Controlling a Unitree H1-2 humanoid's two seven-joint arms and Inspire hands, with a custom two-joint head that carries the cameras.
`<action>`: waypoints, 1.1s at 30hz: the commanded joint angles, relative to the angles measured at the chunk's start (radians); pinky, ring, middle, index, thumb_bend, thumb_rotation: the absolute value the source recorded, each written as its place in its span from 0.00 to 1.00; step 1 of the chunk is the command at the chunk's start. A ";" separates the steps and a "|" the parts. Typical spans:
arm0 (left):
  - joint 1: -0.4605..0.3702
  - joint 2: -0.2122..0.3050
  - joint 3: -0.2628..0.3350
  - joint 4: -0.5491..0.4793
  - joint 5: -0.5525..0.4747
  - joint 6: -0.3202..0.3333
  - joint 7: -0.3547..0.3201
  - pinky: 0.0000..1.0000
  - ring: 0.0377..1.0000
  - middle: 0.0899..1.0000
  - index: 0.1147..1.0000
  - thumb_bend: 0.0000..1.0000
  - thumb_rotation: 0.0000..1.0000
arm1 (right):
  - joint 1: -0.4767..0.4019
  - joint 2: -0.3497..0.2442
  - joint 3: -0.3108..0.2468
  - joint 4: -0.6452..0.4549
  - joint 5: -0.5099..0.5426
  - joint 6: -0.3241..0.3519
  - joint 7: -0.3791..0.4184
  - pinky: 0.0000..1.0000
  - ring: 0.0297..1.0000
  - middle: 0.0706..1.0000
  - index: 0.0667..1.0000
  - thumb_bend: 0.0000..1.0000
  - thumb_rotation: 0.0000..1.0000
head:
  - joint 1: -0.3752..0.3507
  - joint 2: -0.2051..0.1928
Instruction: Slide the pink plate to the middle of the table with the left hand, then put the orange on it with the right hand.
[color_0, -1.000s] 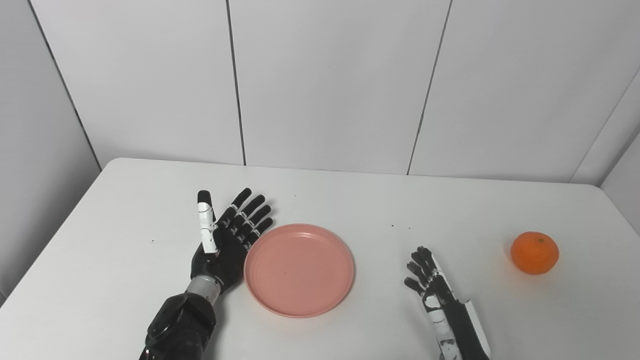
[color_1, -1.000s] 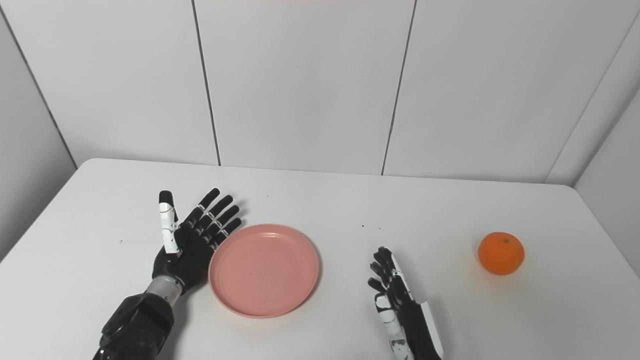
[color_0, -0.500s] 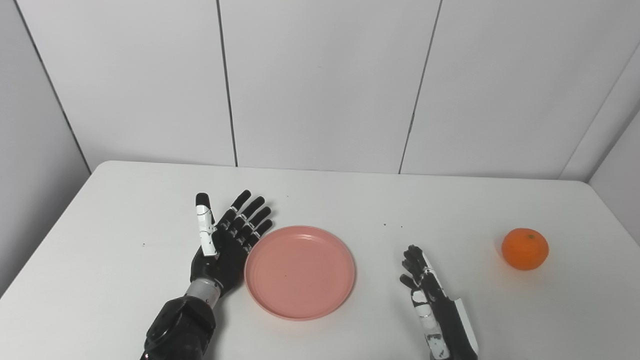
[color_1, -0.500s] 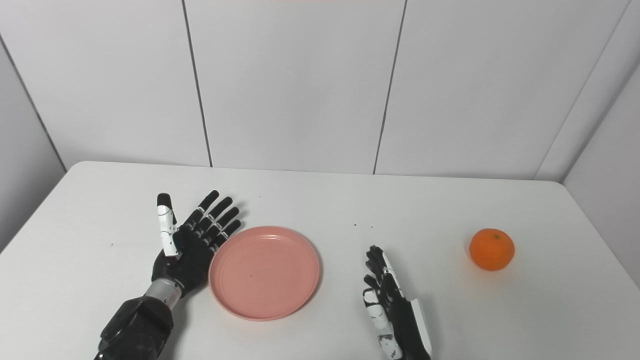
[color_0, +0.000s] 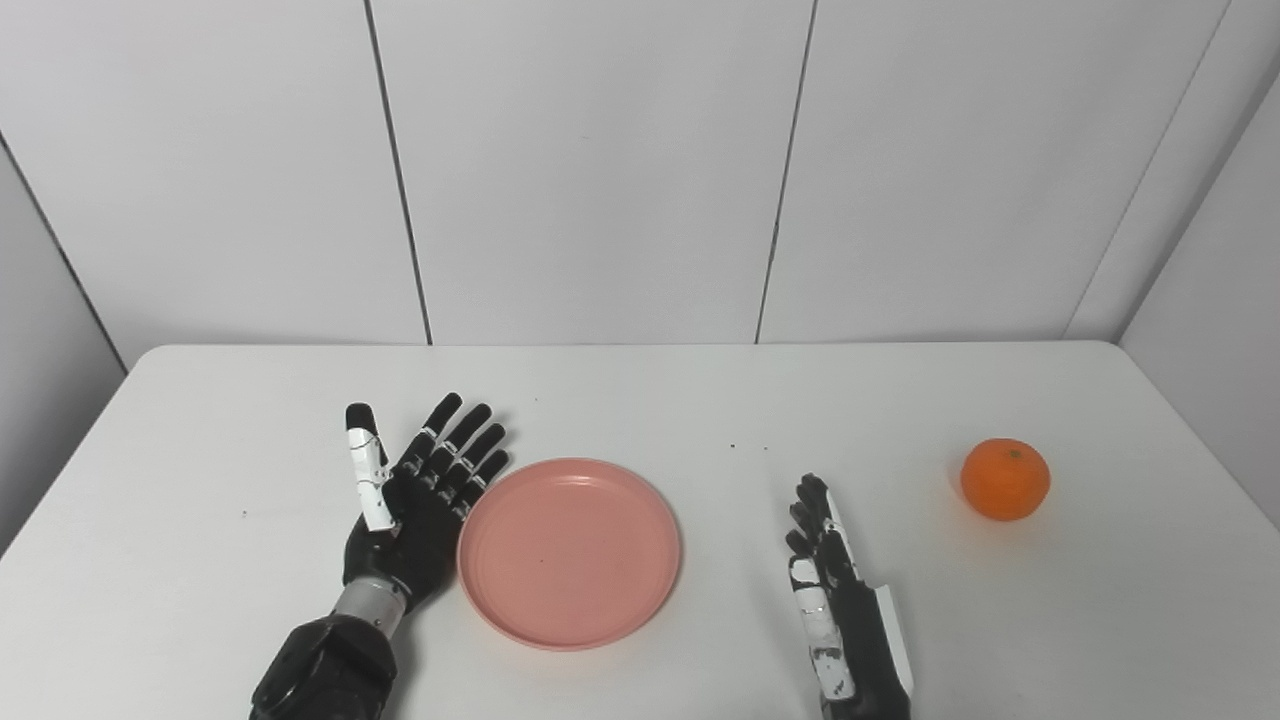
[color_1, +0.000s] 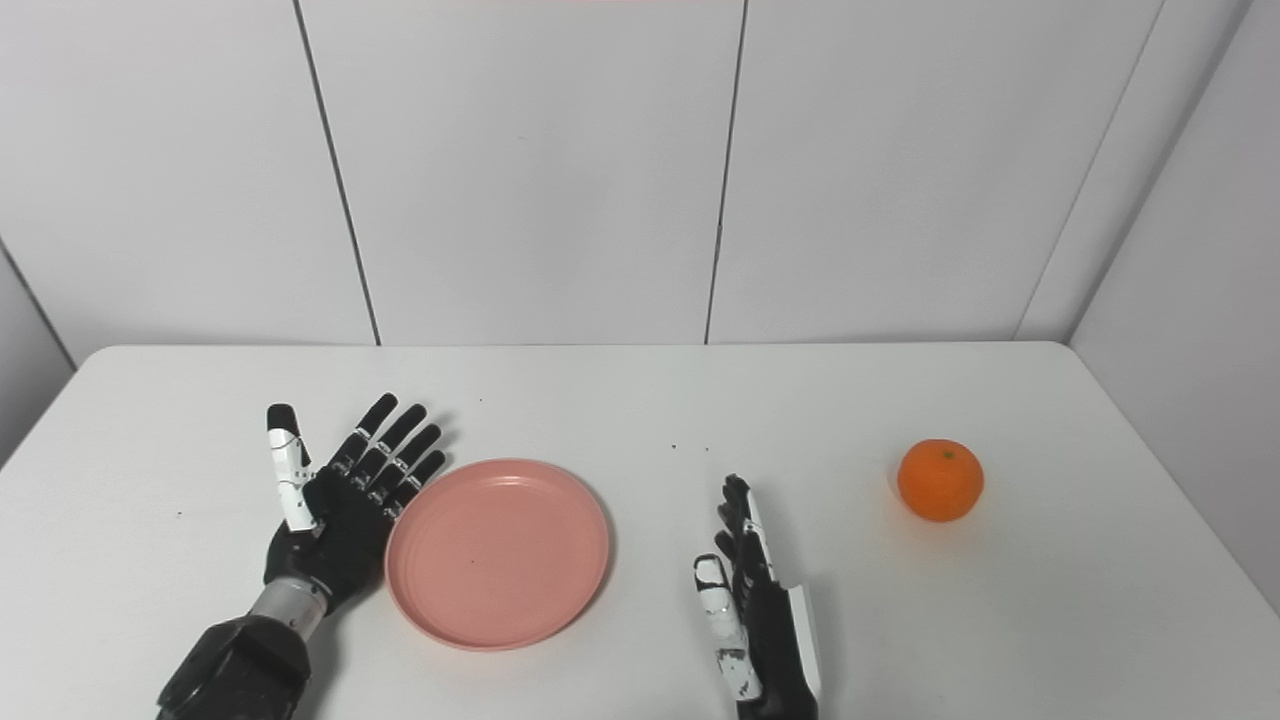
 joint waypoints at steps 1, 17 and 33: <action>-0.002 0.010 0.008 0.026 -0.009 0.045 0.004 0.94 0.87 0.84 0.88 0.84 0.94 | 0.032 0.018 0.005 0.067 -0.005 -0.023 -0.022 0.96 0.98 0.99 0.99 0.75 1.00 | -0.004 0.001; -0.004 -0.003 -0.005 0.008 -0.027 0.065 0.020 0.91 0.87 0.85 0.89 0.85 0.92 | 0.031 0.037 0.012 0.047 -0.041 0.007 -0.083 0.96 0.98 1.00 1.00 0.73 1.00 | -0.007 0.017; 0.019 -0.090 -0.040 -0.041 -0.018 0.066 0.085 0.88 0.85 0.83 0.87 0.84 0.93 | 0.031 0.019 0.017 0.037 0.003 0.028 -0.052 0.92 0.96 0.99 0.99 0.73 0.99 | 0.029 0.015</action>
